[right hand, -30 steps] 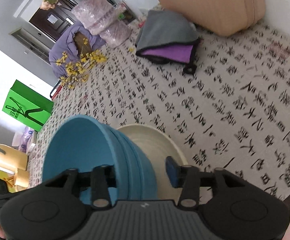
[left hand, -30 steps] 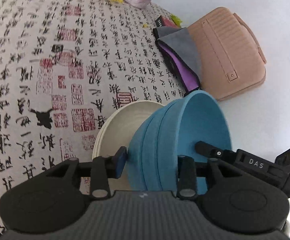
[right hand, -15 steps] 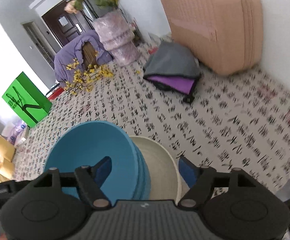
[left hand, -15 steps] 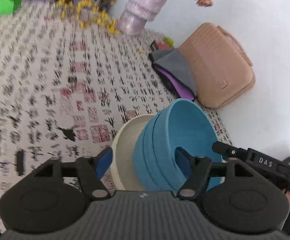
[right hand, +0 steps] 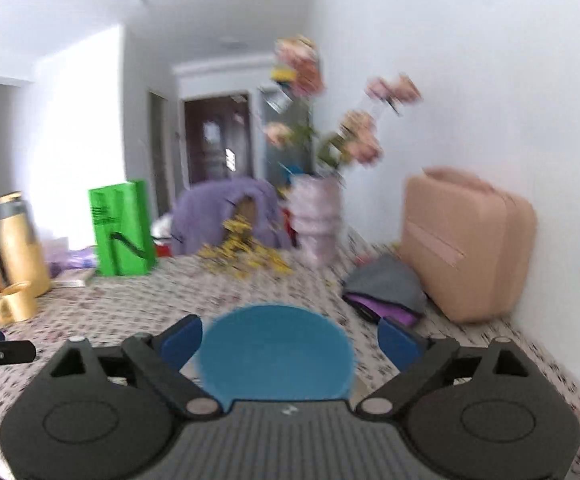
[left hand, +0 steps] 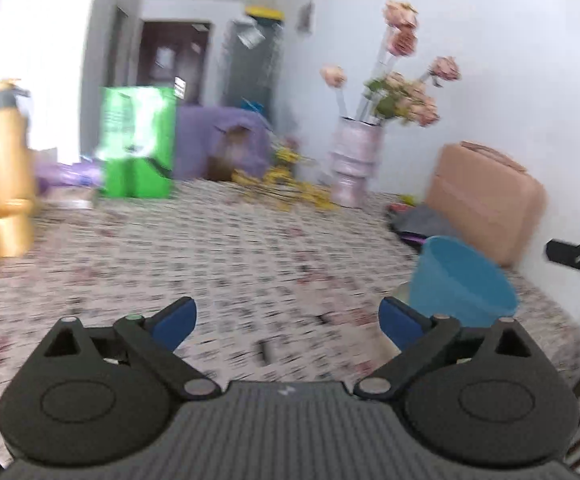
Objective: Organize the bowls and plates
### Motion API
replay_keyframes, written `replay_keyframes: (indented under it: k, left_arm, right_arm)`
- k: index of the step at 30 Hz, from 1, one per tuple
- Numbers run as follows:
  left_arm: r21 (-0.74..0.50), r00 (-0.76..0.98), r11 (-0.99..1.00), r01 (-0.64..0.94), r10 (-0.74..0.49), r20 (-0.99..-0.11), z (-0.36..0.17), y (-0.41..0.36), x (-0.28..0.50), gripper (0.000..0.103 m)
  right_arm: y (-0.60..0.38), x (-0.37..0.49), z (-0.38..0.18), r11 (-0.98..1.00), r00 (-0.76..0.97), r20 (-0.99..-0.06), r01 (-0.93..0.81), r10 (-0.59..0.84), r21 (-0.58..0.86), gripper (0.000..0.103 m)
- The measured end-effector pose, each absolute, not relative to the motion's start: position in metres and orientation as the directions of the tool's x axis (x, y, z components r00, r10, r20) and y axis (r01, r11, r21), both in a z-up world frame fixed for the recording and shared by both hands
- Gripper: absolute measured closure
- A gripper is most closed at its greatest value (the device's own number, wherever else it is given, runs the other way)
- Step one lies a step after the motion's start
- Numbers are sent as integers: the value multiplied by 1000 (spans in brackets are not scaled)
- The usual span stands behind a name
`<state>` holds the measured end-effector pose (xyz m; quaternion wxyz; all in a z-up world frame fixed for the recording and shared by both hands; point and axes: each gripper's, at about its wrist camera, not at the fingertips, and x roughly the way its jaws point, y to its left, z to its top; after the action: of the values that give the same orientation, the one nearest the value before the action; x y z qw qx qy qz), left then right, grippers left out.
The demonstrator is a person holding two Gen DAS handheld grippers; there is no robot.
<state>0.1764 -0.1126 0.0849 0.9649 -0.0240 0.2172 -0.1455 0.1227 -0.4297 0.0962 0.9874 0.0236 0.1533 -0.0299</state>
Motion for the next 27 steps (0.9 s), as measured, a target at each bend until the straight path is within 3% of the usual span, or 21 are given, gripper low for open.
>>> replay_keyframes:
  k: [6,13,16,19,27]
  left_arm:
    - [-28,914,991,127,-128,-384,55,-73,106,0]
    - [-73,908,997,-17,-15,-419,10,-53,49,0]
    - [-53,912,998,-20,-4,-410,-4,-56,28,0]
    - [0,915,997,77,-70,-398,-3,-72,23,0]
    - [-26,912,999,47,-53,-407,-7,-71,25,0]
  right_arm:
    - [-382,78,73,998,964,-258,-65,59,-13,5]
    - [-341,29,13,990,958,-252,-135,140,38,0]
    - [-324,12,-16,990,949,-284,-131,140,50,0]
    - [-309,-1,-35,991,933,-337,-135,128,3,0]
    - [-312,0,-27,994,945,-310,-108,105,6,0]
